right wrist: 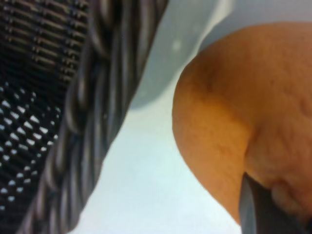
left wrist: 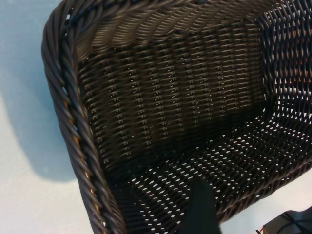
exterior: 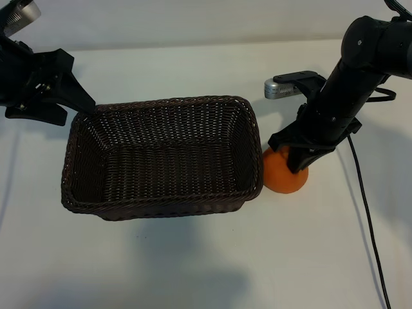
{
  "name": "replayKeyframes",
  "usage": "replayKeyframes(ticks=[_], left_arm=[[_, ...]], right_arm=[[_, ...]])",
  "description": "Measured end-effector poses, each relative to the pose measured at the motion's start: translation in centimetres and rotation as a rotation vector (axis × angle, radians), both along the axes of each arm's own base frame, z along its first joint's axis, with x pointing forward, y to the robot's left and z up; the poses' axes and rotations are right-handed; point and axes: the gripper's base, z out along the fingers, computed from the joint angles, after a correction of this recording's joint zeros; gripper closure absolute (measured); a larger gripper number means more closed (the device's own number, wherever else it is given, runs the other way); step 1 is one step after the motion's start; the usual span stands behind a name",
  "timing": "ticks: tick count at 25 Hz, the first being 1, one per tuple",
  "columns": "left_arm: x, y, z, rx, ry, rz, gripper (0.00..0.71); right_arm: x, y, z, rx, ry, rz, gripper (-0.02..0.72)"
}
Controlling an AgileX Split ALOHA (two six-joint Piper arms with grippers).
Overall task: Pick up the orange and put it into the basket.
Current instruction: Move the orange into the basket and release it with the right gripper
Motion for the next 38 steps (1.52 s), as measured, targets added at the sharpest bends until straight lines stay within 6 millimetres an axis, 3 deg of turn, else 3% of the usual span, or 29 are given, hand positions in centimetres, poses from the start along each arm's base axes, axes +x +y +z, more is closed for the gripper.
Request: replayKeyframes(ticks=[6,14,38], left_arm=[[0.0,0.0,0.0,0.000,0.000,0.000,0.131],[0.0,0.0,0.0,0.000,0.000,0.000,0.131],[0.0,0.0,0.0,-0.002,-0.001,0.000,0.131]], right_arm=[[-0.3,-0.2,0.7,-0.013,0.004,0.022,0.656],[-0.4,-0.3,5.0,-0.013,-0.064,0.052,0.656],[-3.6,-1.2,14.1,-0.021,-0.211,0.041,0.656]])
